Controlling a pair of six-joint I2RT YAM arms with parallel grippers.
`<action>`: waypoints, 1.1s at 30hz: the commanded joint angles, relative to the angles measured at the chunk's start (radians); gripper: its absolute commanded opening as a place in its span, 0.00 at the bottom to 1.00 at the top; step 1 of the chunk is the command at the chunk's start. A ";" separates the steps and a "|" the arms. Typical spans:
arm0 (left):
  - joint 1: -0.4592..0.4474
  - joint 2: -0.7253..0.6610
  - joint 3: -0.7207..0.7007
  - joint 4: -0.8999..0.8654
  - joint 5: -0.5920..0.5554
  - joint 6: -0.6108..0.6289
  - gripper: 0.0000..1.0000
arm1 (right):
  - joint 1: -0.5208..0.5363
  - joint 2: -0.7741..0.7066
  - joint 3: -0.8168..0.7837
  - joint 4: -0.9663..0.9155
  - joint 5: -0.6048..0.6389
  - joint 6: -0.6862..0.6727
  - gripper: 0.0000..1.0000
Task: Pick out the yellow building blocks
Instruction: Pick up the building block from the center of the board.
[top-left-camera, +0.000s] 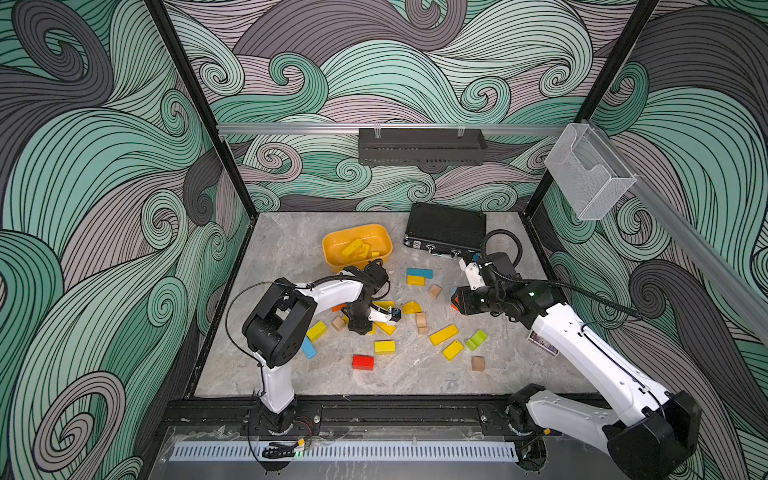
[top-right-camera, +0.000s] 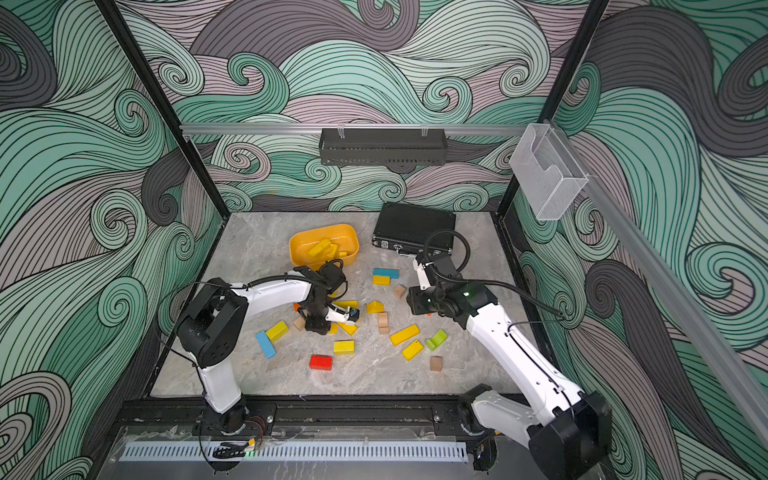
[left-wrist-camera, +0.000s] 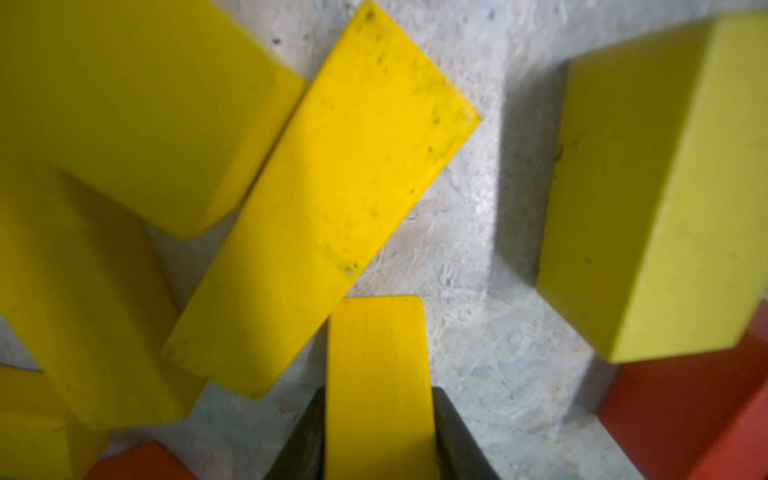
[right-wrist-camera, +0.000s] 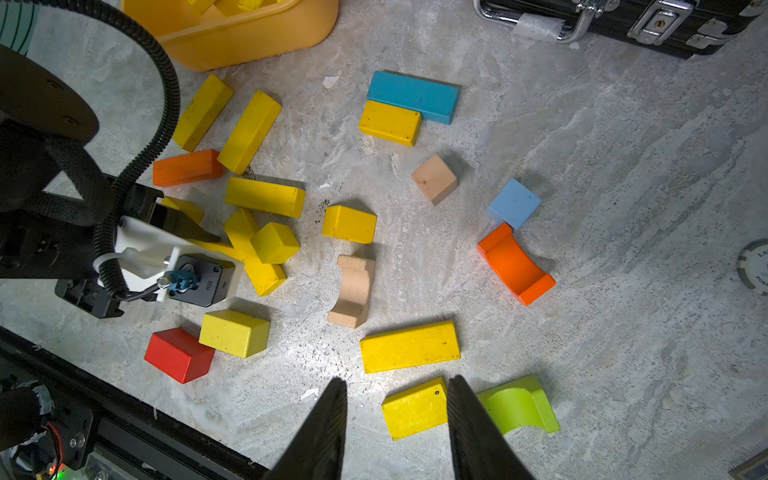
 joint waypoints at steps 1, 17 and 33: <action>-0.009 0.018 0.029 -0.030 0.025 -0.012 0.32 | -0.002 0.003 -0.012 -0.002 0.013 -0.006 0.42; 0.002 -0.024 0.061 -0.068 -0.014 -0.075 0.00 | -0.002 0.005 -0.021 0.006 0.010 -0.007 0.41; 0.287 0.001 0.526 -0.151 0.061 -0.292 0.04 | -0.002 0.099 -0.017 0.047 -0.030 -0.022 0.41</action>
